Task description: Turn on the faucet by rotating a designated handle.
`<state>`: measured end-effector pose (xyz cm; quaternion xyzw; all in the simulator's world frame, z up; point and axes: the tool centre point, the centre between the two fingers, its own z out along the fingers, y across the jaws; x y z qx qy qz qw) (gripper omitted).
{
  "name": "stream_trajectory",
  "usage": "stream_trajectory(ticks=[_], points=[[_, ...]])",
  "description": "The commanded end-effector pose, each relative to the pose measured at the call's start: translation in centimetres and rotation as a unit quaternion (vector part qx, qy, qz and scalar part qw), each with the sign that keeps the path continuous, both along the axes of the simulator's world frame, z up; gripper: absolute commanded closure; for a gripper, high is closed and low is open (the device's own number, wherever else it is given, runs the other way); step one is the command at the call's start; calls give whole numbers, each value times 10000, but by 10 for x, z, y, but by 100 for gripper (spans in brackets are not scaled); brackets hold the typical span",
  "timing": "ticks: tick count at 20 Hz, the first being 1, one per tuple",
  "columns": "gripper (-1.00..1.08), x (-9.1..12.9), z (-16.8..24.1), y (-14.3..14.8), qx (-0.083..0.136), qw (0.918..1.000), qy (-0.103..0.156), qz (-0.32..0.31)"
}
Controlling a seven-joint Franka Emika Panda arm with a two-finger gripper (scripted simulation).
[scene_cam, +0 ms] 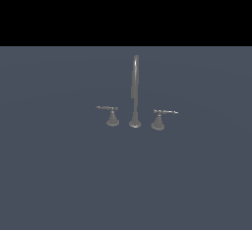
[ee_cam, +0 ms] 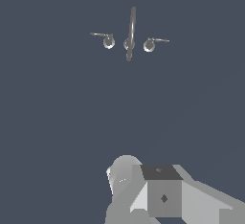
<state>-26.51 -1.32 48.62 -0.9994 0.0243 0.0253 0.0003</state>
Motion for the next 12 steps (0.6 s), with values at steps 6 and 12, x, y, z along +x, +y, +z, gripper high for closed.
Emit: stream_trajectory(ticks=[6,12], points=[[108,1,-3,3,-2,10000,-1,-65],[108,6,-16,13,-7,9995,-5,-317]])
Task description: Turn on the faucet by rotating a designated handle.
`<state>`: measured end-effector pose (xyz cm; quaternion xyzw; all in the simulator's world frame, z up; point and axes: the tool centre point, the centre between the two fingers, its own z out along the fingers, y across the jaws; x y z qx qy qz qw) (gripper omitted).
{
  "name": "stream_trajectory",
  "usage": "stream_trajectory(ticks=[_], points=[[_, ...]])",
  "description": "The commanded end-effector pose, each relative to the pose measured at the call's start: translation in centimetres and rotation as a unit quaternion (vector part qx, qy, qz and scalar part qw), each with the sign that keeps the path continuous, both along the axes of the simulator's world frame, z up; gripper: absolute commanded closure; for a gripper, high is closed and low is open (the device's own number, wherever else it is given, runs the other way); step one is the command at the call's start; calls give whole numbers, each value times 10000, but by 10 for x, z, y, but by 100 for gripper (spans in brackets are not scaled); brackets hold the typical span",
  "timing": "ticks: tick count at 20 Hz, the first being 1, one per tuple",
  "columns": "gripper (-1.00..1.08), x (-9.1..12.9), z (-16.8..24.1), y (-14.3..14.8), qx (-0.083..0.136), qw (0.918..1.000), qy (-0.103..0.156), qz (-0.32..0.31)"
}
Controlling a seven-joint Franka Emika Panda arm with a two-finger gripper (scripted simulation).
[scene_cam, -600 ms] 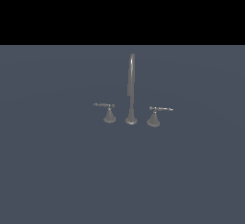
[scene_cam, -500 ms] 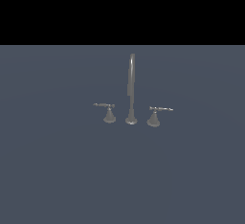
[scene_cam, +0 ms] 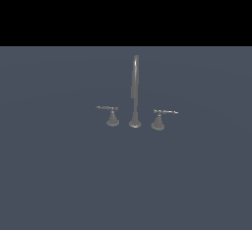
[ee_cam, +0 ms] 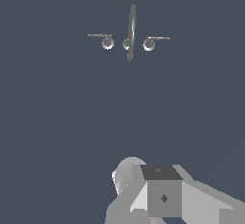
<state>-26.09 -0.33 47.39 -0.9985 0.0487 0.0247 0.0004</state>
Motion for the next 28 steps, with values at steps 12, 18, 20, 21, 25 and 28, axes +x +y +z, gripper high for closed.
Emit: stream_trajectory(ticks=[12,18,20,21,25,28], points=[[108,26,-58,43,-24,9936,-19,-1133],[108,45,-92,65,-35,9842,-31,-1771],[108,53,-103,72,-38,9801,-35,-1983],[108,56,-108,75,-40,9779,-37,-2088],[108,72,-131,88,-45,9681,-44,-2506],[108,84,-147,96,-47,9596,-50,-2814]])
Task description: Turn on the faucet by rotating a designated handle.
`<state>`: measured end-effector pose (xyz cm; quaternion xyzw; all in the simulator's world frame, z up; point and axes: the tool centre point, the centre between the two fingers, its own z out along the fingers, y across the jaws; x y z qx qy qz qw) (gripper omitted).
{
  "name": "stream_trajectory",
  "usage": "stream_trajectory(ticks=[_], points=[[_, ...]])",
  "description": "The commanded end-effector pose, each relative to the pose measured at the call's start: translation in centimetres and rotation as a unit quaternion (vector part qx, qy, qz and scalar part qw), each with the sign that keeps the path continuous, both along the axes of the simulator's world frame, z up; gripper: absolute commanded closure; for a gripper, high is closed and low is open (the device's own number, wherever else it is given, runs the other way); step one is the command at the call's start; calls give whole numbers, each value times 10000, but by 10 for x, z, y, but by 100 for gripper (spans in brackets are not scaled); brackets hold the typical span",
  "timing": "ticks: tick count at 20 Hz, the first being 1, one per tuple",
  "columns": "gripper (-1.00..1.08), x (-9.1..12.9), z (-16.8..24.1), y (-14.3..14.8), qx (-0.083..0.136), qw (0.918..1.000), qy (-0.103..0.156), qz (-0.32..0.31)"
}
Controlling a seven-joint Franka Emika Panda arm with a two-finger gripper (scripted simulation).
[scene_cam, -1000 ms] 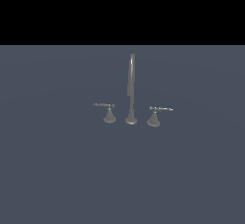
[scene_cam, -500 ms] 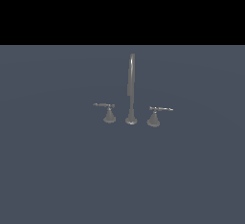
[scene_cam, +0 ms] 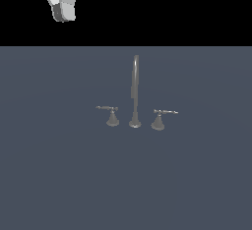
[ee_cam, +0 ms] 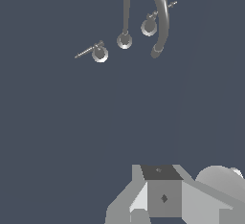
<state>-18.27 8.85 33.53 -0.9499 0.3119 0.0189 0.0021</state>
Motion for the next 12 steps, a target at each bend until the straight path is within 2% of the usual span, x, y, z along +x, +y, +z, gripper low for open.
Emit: stream_trajectory(ticks=[1,12], points=[[108,10,-14,7,1,9996,-8,-273],[108,58,-71,28,-4,9907,-30,-1362]])
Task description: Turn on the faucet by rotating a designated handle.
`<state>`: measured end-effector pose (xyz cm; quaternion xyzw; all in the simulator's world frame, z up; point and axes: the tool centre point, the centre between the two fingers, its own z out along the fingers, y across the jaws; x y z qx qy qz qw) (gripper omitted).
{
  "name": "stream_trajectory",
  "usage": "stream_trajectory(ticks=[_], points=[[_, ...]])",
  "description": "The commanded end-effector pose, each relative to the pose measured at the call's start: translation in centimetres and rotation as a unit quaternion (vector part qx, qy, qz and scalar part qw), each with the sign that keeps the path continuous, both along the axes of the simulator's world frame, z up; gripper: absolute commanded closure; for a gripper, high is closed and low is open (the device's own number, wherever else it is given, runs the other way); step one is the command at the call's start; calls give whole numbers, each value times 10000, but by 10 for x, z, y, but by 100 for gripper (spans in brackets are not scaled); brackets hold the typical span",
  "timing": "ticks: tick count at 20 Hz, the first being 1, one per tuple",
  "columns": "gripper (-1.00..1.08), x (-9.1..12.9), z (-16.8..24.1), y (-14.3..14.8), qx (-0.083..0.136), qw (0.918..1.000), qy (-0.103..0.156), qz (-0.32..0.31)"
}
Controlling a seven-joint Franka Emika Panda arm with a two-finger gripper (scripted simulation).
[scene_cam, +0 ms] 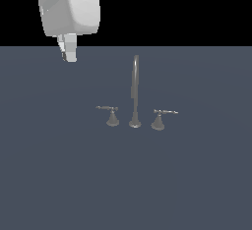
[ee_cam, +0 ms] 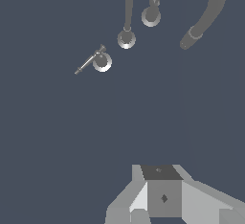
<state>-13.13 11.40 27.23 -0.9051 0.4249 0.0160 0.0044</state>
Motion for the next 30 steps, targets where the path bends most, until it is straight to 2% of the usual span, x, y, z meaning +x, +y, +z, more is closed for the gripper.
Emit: stream_trajectory(ticks=[1,10,18,24,30], points=[[108,11,-12,4,3,9997,-8,-242],[108,48,-53,10,-9,9947,-24,-1026],[108,81,-88,10,-36,9854,-36,-1700],[108,108,-117,6,-70,9742,-46,-2255],[108,139,-151,-3,-112,9572,-59,-2891]])
